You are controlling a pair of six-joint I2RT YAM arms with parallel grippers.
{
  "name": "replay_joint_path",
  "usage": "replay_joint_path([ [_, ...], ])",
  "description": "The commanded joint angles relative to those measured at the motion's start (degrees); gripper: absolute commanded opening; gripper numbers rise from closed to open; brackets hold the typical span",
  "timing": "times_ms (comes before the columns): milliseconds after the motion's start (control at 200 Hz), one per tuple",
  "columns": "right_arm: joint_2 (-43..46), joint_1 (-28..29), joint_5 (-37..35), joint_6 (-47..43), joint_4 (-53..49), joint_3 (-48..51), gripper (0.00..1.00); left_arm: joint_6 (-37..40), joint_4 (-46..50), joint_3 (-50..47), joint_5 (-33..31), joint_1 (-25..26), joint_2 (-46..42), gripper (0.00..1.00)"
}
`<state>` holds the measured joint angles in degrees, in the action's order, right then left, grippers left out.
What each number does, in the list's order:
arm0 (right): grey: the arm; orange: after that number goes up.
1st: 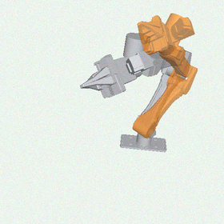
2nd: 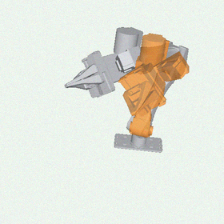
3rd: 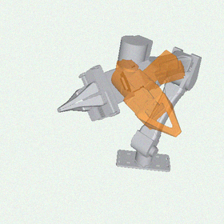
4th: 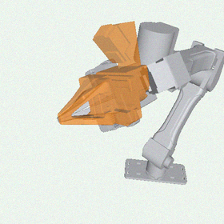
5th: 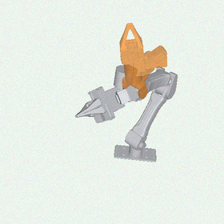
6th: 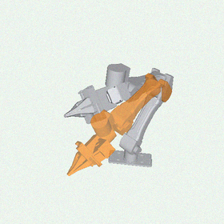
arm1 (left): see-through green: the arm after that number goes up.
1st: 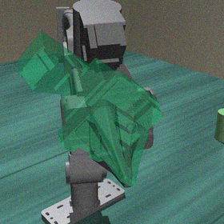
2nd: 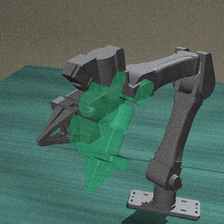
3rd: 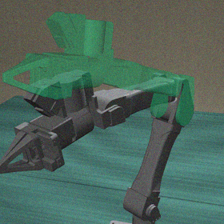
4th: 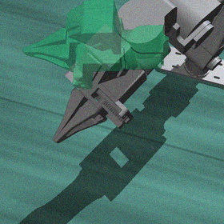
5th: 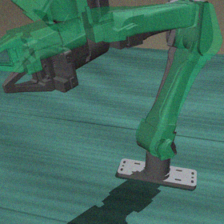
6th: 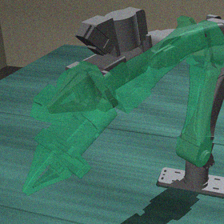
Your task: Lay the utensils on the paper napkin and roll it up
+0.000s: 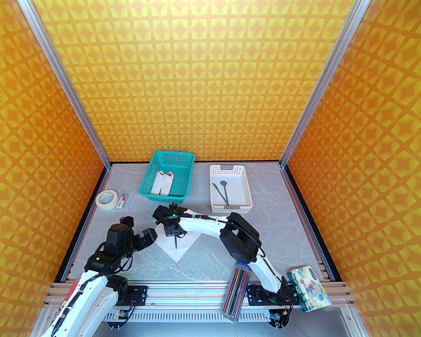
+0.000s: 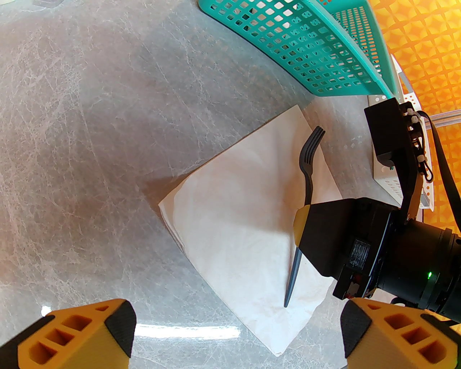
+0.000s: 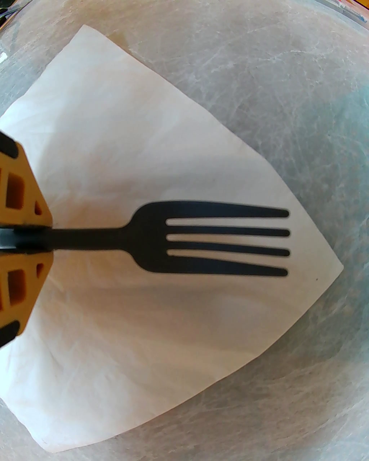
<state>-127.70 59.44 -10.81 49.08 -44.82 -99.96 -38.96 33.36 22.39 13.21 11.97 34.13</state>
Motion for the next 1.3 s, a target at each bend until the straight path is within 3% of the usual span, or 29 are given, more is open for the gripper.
replay_joint_path([
  [0, -1.95, -0.55, -1.67, 0.72, -1.08, -1.89, 0.16, 0.92, 1.09, 1.23, -0.86, 0.15, -0.03, 0.99],
  [345, -2.12, -0.73, -2.12, 0.27, -1.77, -2.34, 0.23, 0.93, 1.29, 1.48, -0.91, 0.16, -0.02, 0.99],
  [725, 0.04, -0.73, -1.67, -1.6, -2.1, -2.93, 0.23, 1.52, 2.3, 2.72, -0.91, 0.16, -0.24, 0.99],
  [1295, 12.5, -0.82, -5.12, -7.84, -2.67, 1.9, 0.36, 4.49, 4.79, 8.6, -1.17, 0.16, -3.2, 0.99],
])
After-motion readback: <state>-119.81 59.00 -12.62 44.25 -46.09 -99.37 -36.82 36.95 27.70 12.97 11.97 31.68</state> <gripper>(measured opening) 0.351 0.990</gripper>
